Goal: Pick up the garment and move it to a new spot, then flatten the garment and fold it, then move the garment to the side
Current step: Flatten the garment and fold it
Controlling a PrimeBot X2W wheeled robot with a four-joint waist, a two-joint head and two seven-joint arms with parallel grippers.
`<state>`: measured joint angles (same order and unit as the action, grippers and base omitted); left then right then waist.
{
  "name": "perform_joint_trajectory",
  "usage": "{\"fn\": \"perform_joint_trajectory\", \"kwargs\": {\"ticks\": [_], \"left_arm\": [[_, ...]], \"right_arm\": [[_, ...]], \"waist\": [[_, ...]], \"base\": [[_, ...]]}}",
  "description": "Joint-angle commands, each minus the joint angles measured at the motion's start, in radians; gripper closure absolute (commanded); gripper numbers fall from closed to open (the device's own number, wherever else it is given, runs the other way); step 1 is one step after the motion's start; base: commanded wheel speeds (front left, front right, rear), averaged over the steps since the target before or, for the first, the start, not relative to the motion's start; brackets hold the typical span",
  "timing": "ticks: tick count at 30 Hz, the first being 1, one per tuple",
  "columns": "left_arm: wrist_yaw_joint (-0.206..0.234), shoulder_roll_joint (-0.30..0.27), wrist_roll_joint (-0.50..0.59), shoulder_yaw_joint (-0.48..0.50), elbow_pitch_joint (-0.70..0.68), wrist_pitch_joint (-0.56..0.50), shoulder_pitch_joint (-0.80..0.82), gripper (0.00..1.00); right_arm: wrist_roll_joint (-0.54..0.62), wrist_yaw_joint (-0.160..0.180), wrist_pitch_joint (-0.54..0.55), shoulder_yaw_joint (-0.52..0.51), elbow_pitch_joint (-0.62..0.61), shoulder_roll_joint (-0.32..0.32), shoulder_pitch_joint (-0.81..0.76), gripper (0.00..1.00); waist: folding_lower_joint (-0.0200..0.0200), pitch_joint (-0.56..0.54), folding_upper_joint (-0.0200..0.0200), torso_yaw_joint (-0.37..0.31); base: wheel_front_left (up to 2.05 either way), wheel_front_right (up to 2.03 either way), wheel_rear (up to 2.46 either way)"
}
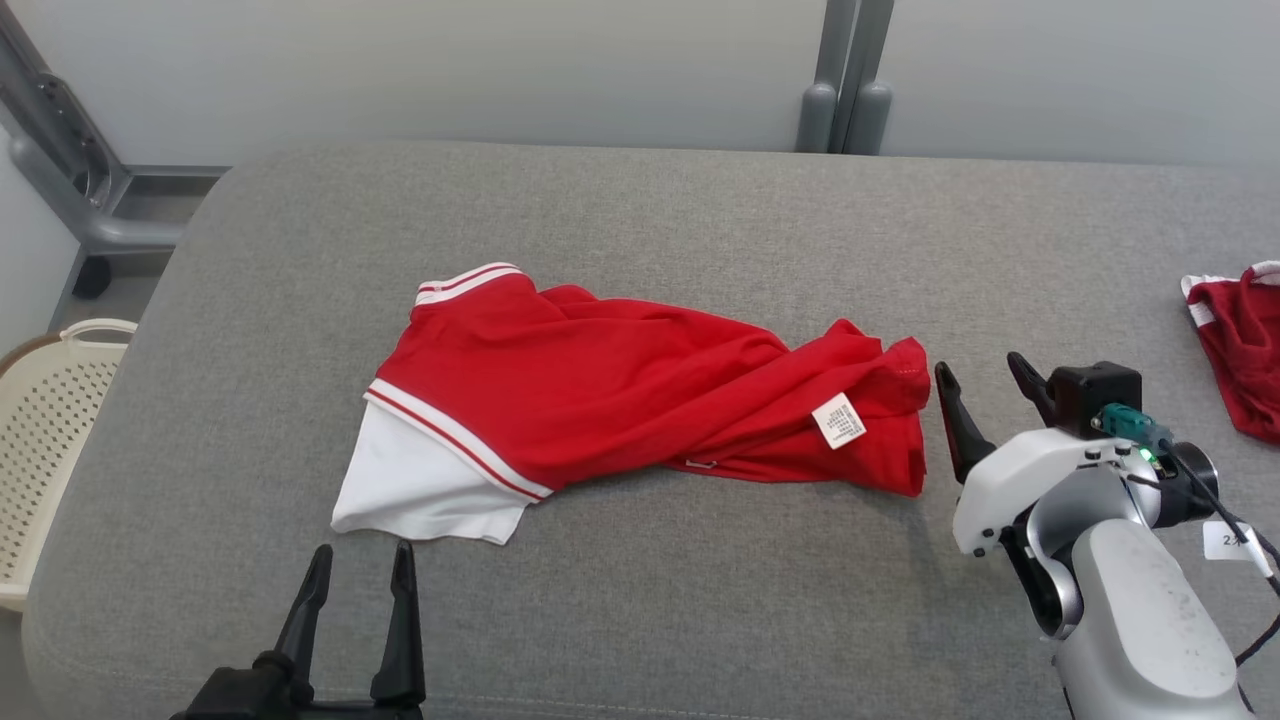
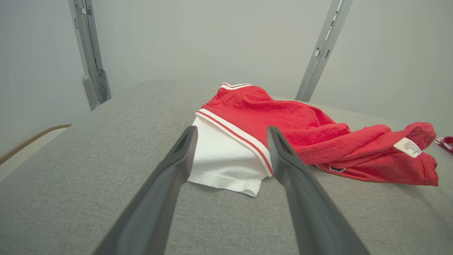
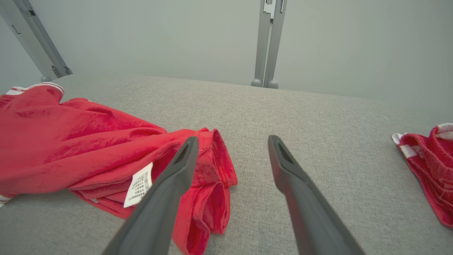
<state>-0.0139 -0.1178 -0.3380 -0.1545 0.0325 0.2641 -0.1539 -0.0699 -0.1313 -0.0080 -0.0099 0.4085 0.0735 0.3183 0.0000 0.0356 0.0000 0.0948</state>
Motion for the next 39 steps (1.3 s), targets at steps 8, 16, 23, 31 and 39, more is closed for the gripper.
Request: {"fn": "perform_joint_trajectory", "kwargs": {"ticks": [8,16,23,31,39], "left_arm": [[-0.058,0.031,0.063,0.009,0.011,0.001,0.047,0.0],[-0.076,0.052,0.078,0.036,0.032,0.0,0.06,0.0],[-0.086,0.059,0.087,0.056,0.044,0.0,0.063,0.0],[-0.09,0.064,0.09,0.066,0.064,0.0,0.056,0.0],[-0.093,0.066,0.088,0.079,0.078,0.001,0.051,0.0]], "right_arm": [[-0.051,0.001,0.05,0.031,0.115,0.038,0.108,0.0],[-0.108,0.001,0.057,0.081,0.153,0.049,0.11,0.51],[-0.112,0.001,0.033,0.096,0.142,0.065,0.091,0.97],[-0.108,0.001,-0.005,0.09,0.069,0.053,0.03,1.0],[-0.137,0.001,0.028,0.088,-0.078,0.043,-0.121,1.0]], "waist": [[0.0,0.081,0.0,0.054],[0.0,0.096,0.0,0.07],[0.0,0.084,0.0,0.057],[0.0,0.063,0.0,0.027],[0.0,0.047,0.0,-0.012]], "base": [[0.0,0.0,0.0],[0.0,0.0,0.0],[0.0,0.0,0.0],[0.0,0.0,0.0],[0.0,0.0,0.0]]}}
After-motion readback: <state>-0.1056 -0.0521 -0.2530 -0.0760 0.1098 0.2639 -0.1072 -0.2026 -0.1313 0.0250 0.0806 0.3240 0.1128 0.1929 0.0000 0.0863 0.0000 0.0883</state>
